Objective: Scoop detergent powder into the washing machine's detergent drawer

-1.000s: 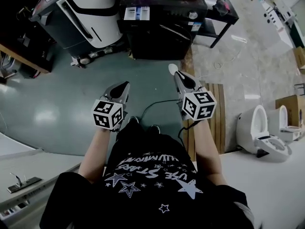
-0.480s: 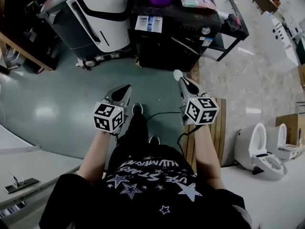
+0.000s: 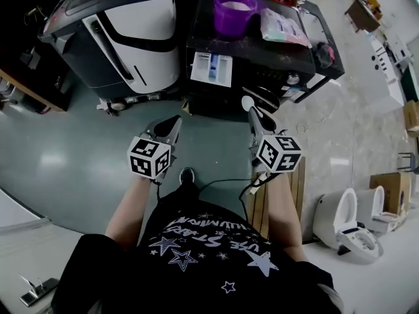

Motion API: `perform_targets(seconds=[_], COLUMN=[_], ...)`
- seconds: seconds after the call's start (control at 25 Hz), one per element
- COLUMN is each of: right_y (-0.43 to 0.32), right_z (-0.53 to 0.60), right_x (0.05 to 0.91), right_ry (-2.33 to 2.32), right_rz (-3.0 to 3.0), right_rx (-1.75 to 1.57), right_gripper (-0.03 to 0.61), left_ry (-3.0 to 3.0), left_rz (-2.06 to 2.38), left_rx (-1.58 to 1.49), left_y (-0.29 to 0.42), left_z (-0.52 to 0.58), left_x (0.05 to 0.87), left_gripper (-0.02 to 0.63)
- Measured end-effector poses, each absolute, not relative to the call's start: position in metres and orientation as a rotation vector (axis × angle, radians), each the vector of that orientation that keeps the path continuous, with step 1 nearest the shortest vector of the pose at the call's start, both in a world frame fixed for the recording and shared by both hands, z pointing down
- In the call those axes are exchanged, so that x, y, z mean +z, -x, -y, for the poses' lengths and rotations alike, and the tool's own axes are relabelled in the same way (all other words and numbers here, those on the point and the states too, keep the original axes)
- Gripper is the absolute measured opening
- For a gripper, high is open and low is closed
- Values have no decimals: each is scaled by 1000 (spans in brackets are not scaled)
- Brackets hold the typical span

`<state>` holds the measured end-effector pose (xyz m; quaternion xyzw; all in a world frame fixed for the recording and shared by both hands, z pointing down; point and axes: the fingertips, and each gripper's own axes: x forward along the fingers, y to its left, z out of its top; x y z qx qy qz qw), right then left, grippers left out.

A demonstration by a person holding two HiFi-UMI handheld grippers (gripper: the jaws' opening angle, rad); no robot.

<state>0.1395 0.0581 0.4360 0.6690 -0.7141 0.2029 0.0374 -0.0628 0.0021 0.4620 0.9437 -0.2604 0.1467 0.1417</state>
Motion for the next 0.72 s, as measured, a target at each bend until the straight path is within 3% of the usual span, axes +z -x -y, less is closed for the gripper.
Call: perform_targets(seconds=[0.72], right_y=[-192], right_z=[105], right_x=[344], right_ry=[-2222], right_rz=[2170], right_rx=[467], right_gripper=[35], left_ry=[-2776], left_rz=[611], left_rx=[368], left_y=[33], left_z=[157], left_x=[438], left_gripper=[0])
